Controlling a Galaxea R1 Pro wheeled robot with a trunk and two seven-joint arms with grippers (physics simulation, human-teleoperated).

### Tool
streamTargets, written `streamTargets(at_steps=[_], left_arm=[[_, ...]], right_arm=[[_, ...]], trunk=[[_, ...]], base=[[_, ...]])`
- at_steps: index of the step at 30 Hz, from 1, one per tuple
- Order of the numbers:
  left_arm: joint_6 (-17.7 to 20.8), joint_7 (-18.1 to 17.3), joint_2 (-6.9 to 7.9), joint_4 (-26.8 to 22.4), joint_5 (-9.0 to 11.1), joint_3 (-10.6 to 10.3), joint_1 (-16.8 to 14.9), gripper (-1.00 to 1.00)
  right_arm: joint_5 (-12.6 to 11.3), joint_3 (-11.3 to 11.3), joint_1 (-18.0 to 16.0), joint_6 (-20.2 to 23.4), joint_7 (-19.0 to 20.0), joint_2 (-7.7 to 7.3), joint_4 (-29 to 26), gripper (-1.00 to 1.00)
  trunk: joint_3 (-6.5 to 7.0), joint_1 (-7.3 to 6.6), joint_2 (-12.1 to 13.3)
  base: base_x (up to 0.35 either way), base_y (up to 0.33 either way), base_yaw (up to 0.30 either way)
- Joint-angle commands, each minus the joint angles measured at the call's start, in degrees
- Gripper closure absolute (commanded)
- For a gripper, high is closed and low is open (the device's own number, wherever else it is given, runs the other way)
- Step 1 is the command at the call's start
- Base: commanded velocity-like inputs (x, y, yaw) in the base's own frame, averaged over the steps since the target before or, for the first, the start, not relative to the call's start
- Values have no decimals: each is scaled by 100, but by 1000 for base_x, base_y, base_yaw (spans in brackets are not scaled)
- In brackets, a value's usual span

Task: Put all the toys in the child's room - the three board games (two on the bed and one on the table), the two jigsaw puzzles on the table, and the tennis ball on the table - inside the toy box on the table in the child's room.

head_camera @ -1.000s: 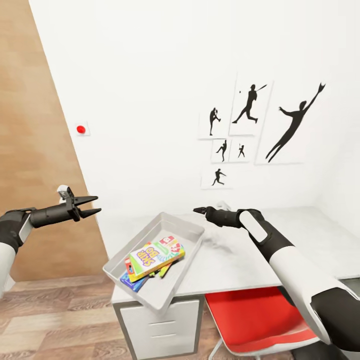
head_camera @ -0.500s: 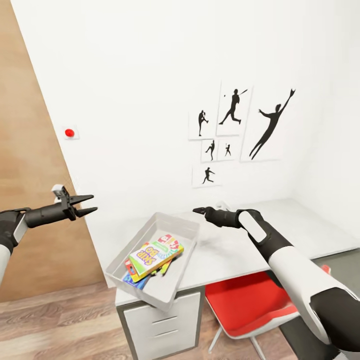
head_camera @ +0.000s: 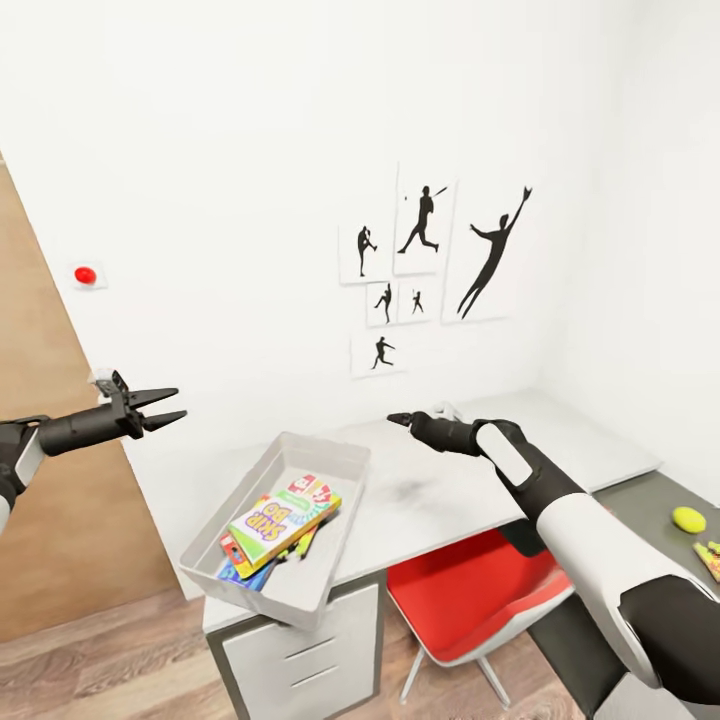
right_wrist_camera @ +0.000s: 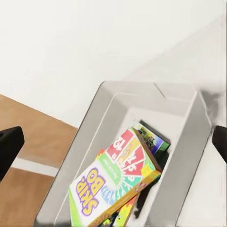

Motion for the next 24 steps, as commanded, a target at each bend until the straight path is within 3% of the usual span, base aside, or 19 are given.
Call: streamTargets(at_steps=[1,24], left_arm=[[62,-27,6,-1,-7,3,-4,-100],[63,-27,47,-1,-1,2,-4,-100]], right_arm=[[8,24,-7,-12,20,-1,5,-100],[17,30,36,-48,17,-2,11,-100]], trunk=[[-8,4,-13],[122,4,-13]], base=[[0,2,-251],[-60,7,-250]])
